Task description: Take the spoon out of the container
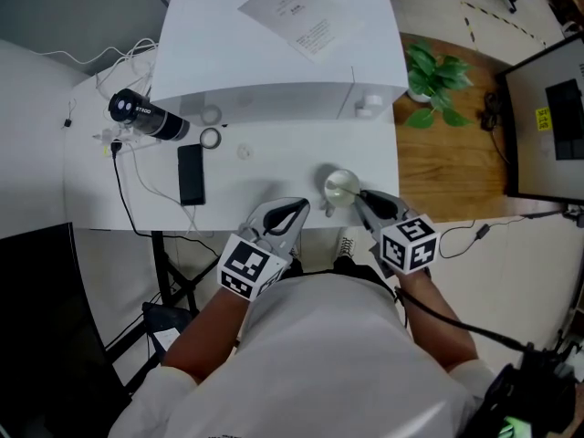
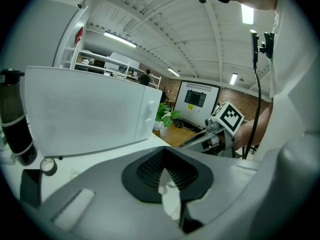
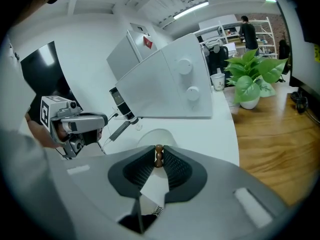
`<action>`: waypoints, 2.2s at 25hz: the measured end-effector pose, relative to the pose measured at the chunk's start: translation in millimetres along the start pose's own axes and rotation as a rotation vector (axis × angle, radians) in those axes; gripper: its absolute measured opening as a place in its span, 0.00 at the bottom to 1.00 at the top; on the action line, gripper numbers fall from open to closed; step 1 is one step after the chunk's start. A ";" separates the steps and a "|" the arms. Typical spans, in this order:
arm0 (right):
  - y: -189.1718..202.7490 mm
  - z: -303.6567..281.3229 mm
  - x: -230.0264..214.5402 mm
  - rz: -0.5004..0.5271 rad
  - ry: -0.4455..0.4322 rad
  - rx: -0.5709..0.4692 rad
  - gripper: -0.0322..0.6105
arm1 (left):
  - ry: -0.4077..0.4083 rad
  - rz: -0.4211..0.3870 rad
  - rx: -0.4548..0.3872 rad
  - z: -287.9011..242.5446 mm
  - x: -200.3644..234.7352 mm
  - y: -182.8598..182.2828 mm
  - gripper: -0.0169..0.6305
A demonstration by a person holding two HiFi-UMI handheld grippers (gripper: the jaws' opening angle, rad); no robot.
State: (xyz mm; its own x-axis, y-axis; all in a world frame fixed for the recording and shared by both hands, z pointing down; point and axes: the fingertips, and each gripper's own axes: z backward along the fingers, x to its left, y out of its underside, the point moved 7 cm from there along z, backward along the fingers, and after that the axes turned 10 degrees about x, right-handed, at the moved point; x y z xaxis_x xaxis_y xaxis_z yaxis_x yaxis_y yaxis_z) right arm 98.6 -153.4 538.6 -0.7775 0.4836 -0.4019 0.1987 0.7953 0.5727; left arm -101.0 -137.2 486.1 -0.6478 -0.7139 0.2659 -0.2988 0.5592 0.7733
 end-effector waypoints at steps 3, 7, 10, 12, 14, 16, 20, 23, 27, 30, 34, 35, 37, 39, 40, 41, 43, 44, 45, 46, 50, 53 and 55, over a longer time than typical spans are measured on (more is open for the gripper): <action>-1.3 2.2 2.0 0.006 0.001 -0.009 0.14 | 0.001 -0.002 -0.004 1.1 -1.2 -0.2 0.03; -3.1 8.2 6.0 0.031 0.015 -0.016 0.14 | 0.009 0.002 -0.016 4.0 -4.3 -3.1 0.03; -6.8 16.8 8.7 0.045 0.022 -0.036 0.14 | 0.012 0.002 -0.027 5.5 -5.6 -2.6 0.03; -10.2 23.9 10.7 0.050 0.024 -0.051 0.14 | 0.009 -0.002 -0.037 7.8 -7.5 -4.9 0.03; -13.2 31.7 13.7 0.056 0.023 -0.065 0.14 | 0.003 -0.013 -0.044 10.4 -9.7 -6.3 0.03; -16.4 39.7 17.1 0.064 0.020 -0.081 0.14 | -0.005 -0.023 -0.054 14.0 -11.5 -8.3 0.03; -22.6 58.2 24.1 0.077 0.014 -0.122 0.14 | -0.021 -0.038 -0.079 22.2 -16.8 -13.3 0.03; -26.7 72.1 31.2 0.074 -0.010 -0.161 0.14 | -0.024 -0.048 -0.098 28.7 -22.4 -17.0 0.03; -30.3 88.9 41.3 0.043 -0.084 -0.221 0.14 | 0.000 0.007 -0.138 35.4 -28.0 -21.8 0.03; -33.8 101.7 47.9 0.049 -0.096 -0.258 0.14 | -0.007 0.000 -0.154 41.2 -32.1 -25.6 0.03; -37.0 119.1 54.1 0.050 -0.111 -0.310 0.14 | -0.017 -0.045 -0.162 44.2 -37.7 -31.5 0.03; -37.1 122.7 54.8 0.045 -0.117 -0.323 0.14 | -0.018 -0.054 -0.165 44.2 -39.3 -33.2 0.03; -37.3 128.2 56.0 0.040 -0.124 -0.341 0.14 | -0.018 -0.068 -0.175 44.8 -42.8 -36.5 0.03; -37.9 132.0 57.5 0.046 -0.122 -0.348 0.14 | -0.015 -0.072 -0.187 46.2 -45.7 -39.4 0.03; -38.1 133.4 58.3 0.050 -0.120 -0.350 0.14 | -0.013 -0.067 -0.192 47.0 -46.4 -40.0 0.03; -38.2 134.5 58.9 0.054 -0.118 -0.352 0.14 | -0.011 -0.056 -0.197 47.7 -46.5 -40.0 0.03; -38.3 136.2 60.1 0.062 -0.116 -0.355 0.14 | -0.013 -0.036 -0.203 49.0 -45.7 -39.3 0.03; -38.5 136.7 60.8 0.065 -0.116 -0.356 0.14 | -0.016 -0.034 -0.204 49.6 -45.5 -39.1 0.03; -38.7 136.9 61.4 0.069 -0.117 -0.357 0.14 | -0.019 -0.037 -0.203 50.1 -45.7 -38.9 0.03; -38.7 137.1 61.7 0.072 -0.117 -0.357 0.14 | -0.021 -0.041 -0.201 50.3 -46.3 -38.8 0.03; -38.2 137.3 61.8 0.079 -0.113 -0.359 0.14 | -0.023 -0.051 -0.199 49.4 -48.4 -38.4 0.03; -38.4 136.9 60.9 0.083 -0.109 -0.360 0.14 | -0.024 -0.057 -0.200 47.4 -48.8 -39.5 0.03; -38.4 137.0 60.1 0.085 -0.107 -0.360 0.14 | -0.025 -0.057 -0.200 46.1 -49.5 -40.3 0.03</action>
State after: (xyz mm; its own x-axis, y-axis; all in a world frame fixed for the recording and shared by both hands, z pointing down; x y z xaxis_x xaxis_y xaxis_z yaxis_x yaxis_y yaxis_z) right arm 126.0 -104.8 394.6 -0.6968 0.5927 -0.4039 0.0224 0.5808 0.8137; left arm -89.2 -105.0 415.2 -0.6517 -0.7300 0.2061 -0.1918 0.4215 0.8863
